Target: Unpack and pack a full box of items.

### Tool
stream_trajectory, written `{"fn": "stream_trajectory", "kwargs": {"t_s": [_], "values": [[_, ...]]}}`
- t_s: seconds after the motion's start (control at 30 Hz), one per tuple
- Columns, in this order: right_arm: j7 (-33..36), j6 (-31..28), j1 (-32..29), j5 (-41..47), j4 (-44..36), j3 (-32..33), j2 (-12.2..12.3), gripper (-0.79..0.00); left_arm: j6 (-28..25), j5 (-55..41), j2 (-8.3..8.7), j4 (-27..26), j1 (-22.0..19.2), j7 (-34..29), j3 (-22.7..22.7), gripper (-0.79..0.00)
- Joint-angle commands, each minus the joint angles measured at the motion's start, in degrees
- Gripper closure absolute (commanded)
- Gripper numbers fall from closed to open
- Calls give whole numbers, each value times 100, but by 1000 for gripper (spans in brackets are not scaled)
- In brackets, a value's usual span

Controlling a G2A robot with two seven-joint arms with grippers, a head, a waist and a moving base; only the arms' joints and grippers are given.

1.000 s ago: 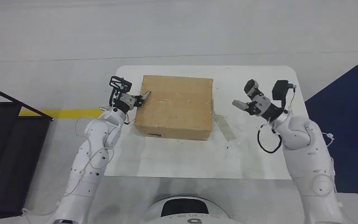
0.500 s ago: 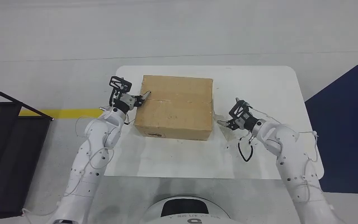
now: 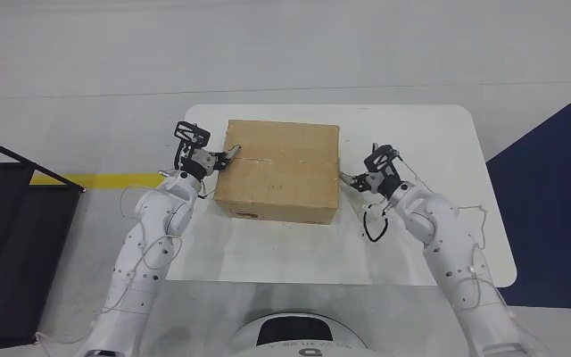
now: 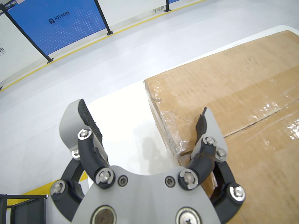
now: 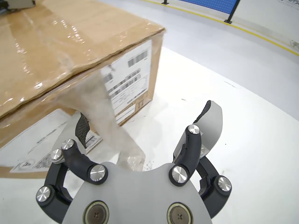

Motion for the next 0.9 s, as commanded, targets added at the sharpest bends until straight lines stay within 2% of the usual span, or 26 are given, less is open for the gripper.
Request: {"fn": "stream_trajectory", "kwargs": {"t_s": [0.0,0.23,0.57,0.73,0.87], "values": [[-172,147,69,247,133,11,-25,-785,0,0,0,0,0,0,0,-785],[-693,444,140,1013,320,29,-112,-785,0,0,0,0,0,0,0,-785],[-1282,513,-112,1183,-2,251,-110,-785,0,0,0,0,0,0,0,-785],[-1197,777,-361,931,-503,292,-99,-785,0,0,0,0,0,0,0,-785],[-703,1348,-414,535,-955,120,-124,-785,0,0,0,0,0,0,0,-785]]}}
